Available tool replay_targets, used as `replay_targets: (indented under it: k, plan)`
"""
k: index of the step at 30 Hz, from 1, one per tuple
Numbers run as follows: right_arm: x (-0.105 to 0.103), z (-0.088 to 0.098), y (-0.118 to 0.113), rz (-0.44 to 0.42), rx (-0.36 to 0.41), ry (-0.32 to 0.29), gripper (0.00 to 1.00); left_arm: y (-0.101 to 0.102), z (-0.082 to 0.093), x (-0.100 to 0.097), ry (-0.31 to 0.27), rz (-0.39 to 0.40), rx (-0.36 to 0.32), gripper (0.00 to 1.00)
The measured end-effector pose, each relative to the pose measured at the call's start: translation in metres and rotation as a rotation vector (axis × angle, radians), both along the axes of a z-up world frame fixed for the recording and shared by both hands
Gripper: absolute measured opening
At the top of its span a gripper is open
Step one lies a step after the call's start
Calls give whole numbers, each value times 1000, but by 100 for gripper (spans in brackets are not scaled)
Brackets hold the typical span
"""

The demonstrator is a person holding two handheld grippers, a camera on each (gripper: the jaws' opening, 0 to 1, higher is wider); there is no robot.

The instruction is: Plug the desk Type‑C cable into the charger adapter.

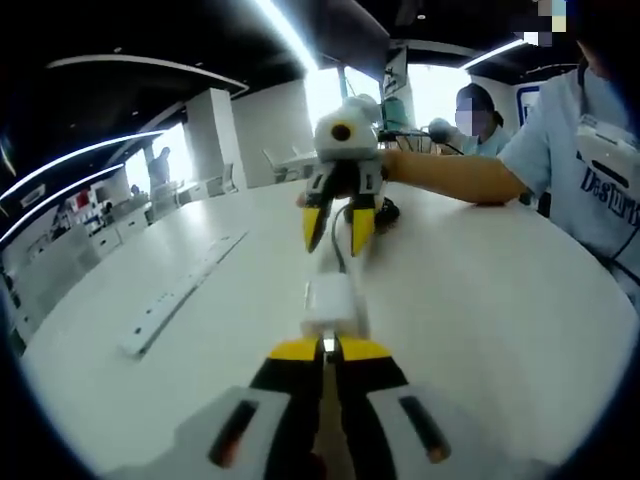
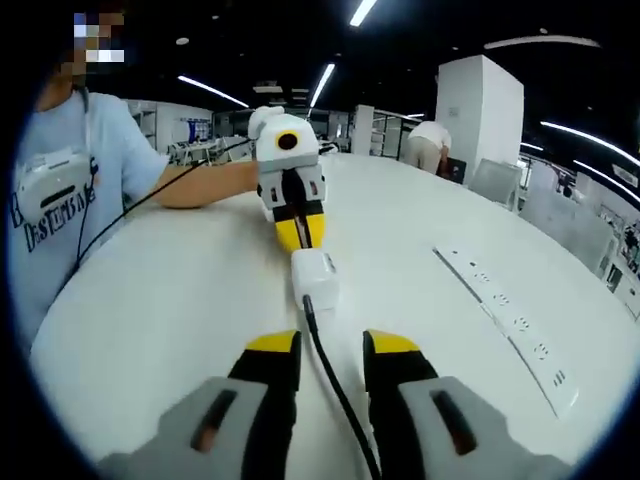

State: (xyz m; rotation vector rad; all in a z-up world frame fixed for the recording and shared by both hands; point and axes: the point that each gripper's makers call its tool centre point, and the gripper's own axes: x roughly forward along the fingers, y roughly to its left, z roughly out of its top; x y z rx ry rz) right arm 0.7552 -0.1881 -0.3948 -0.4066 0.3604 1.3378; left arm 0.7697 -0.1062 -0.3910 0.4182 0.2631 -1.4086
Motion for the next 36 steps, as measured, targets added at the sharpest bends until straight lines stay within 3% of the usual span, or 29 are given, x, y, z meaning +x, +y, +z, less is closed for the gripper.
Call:
replay_targets:
  k: [13,21,36]
  plan:
    - [-5,-11,12,59,-48,-33,10,-1,-3,0,5,-1,-1,7]
    - [-12,-11,14,124,-71,-82,7,-1,-3,0,-7,-4,-5,7]
    - [0,-8,15,76,-122,-33,5,-2,-3,3,5,16,29,6]
